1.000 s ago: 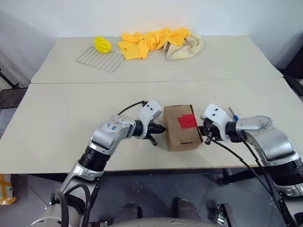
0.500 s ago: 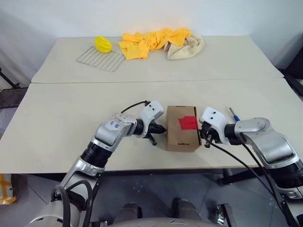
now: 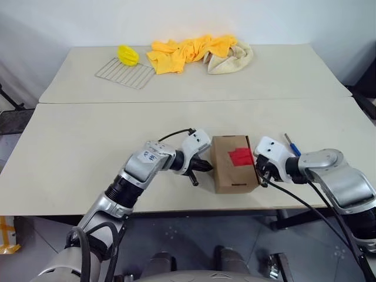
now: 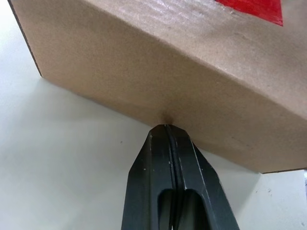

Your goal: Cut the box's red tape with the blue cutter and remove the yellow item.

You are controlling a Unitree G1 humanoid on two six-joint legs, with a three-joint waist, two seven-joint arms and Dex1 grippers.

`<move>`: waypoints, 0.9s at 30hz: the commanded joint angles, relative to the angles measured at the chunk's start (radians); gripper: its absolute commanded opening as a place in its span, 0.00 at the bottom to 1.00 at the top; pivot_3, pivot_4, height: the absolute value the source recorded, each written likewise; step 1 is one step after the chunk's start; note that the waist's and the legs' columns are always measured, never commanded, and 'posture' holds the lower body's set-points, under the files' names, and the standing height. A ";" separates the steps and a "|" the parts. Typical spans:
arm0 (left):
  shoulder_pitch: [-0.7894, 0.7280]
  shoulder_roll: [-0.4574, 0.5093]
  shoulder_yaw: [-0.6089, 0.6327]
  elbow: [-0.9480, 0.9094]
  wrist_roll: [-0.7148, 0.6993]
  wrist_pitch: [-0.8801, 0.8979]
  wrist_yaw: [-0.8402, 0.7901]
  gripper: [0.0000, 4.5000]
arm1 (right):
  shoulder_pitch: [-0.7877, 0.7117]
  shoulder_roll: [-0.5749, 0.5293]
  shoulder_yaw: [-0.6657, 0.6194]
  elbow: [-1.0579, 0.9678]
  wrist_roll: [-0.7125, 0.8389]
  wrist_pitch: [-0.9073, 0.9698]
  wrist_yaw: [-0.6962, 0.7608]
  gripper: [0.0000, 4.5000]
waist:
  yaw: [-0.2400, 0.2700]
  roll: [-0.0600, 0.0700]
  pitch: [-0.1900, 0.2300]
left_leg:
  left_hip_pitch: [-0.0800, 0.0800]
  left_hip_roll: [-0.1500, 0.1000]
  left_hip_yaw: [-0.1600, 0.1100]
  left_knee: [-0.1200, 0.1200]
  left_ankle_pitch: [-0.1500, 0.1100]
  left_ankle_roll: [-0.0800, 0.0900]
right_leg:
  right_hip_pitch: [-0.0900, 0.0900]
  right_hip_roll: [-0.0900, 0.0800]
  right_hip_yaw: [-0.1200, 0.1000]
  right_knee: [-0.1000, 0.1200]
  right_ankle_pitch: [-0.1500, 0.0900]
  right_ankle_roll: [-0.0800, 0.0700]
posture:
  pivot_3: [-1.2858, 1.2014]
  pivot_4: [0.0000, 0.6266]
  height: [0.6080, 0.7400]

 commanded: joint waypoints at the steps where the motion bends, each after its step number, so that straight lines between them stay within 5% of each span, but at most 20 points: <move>1: -0.012 -0.003 0.003 -0.024 0.009 -0.016 -0.001 0.00 | 0.006 -0.028 -0.029 -0.026 -0.005 -0.027 0.004 0.01 | 0.000 0.000 0.000 | 0.000 0.000 0.000 0.000 0.000 0.000 | 0.000 0.000 0.000 0.000 0.000 0.000 | 0.52 0.24 1.00; 8: -0.041 0.063 0.170 0.081 0.015 -0.122 0.056 0.00 | -0.006 -0.094 -0.150 0.117 -0.101 -0.159 -0.129 0.01 | -0.001 0.000 0.000 | 0.000 0.000 0.000 0.000 0.000 0.000 | 0.000 0.000 0.000 0.000 0.000 0.000 | 0.52 0.24 1.00; 14: -0.102 0.039 0.270 0.098 -0.061 -0.122 0.017 0.00 | -0.070 -0.048 -0.256 0.030 0.012 0.018 -0.130 0.45 | 0.000 0.000 0.000 | -0.002 0.000 0.000 0.000 0.000 0.000 | -0.001 0.000 -0.001 -0.001 0.000 0.000 | 0.52 0.24 1.00; 21: -0.162 -0.057 0.237 0.048 -0.128 -0.079 -0.045 0.00 | -0.111 0.015 -0.295 -0.104 0.141 0.273 -0.165 0.99 | 0.003 0.000 0.000 | -0.004 0.000 -0.002 0.002 0.000 0.000 | -0.002 0.000 -0.003 -0.001 0.000 0.000 | 0.52 0.24 1.00; 27: -0.164 -0.090 0.163 0.041 -0.116 -0.081 -0.076 0.00 | -0.039 -0.035 -0.316 -0.225 0.222 0.420 -0.169 0.99 | 0.000 0.000 0.000 | -0.007 0.000 -0.003 0.002 0.000 0.000 | -0.003 0.000 -0.003 0.000 0.000 0.000 | 0.52 0.24 1.00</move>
